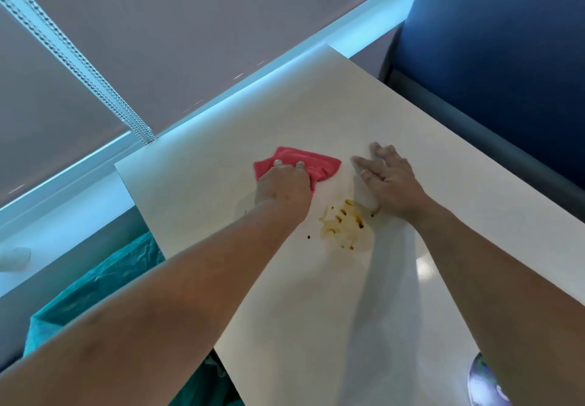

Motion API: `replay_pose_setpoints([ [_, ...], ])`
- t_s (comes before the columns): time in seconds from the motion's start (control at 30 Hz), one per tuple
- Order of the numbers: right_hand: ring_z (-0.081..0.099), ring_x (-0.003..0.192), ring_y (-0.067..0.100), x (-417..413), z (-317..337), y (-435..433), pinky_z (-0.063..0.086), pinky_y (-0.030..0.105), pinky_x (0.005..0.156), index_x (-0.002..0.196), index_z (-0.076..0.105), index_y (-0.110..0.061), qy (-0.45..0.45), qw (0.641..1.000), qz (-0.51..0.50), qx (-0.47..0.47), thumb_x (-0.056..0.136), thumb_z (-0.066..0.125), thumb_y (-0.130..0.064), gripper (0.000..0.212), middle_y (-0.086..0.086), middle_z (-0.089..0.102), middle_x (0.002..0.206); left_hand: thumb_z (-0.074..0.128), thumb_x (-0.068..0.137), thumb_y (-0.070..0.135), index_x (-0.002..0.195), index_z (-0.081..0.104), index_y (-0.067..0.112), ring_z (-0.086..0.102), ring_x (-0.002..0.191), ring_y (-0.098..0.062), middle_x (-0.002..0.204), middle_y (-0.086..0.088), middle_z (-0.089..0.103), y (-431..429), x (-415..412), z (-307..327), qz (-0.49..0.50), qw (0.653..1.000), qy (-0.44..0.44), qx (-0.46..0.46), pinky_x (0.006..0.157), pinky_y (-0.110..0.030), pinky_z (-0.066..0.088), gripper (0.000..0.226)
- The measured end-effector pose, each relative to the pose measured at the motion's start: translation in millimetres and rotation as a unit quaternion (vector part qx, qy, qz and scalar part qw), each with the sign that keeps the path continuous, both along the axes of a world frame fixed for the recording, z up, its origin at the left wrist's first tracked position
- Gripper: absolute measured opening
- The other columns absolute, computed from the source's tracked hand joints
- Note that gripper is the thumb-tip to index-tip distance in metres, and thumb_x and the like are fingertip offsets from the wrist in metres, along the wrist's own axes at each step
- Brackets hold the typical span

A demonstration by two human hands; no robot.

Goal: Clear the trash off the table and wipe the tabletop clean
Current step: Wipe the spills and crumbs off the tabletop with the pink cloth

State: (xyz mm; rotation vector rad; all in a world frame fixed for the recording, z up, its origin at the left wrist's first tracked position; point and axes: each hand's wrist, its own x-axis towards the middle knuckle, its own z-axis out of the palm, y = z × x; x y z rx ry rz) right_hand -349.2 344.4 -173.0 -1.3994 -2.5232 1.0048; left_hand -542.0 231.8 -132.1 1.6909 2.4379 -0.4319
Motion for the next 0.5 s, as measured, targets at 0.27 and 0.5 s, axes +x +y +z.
replay_pose_setpoints([
  [0.27, 0.009, 0.156, 0.016, 12, 3, -6, 0.005, 0.036, 0.126, 0.147, 0.052, -0.037, 0.015, 1.000, 0.015, 0.020, 0.108, 0.039, -0.020, 0.044, -0.006, 0.021, 0.168, 0.033, 0.108, 0.037, 0.157, 0.035, 0.036, 0.031, 0.149, -0.022, 0.165, -0.001, 0.032, -33, -32, -5, -0.144, 0.979, -0.137, 0.049, 0.123, -0.035, 0.023, 0.049],
  [0.5, 0.000, 0.156, 0.010, 23, -7, -26, -0.006, 0.036, 0.124, 0.151, 0.044, -0.039, 0.017, 0.999, -0.005, 0.026, 0.108, 0.036, -0.018, 0.049, -0.013, 0.014, 0.168, 0.031, 0.108, 0.038, 0.157, 0.026, 0.045, 0.030, 0.149, -0.025, 0.169, 0.008, 0.019, -27, -19, -20, -0.077, 0.985, -0.152, 0.012, 0.120, -0.039, 0.028, 0.050],
])
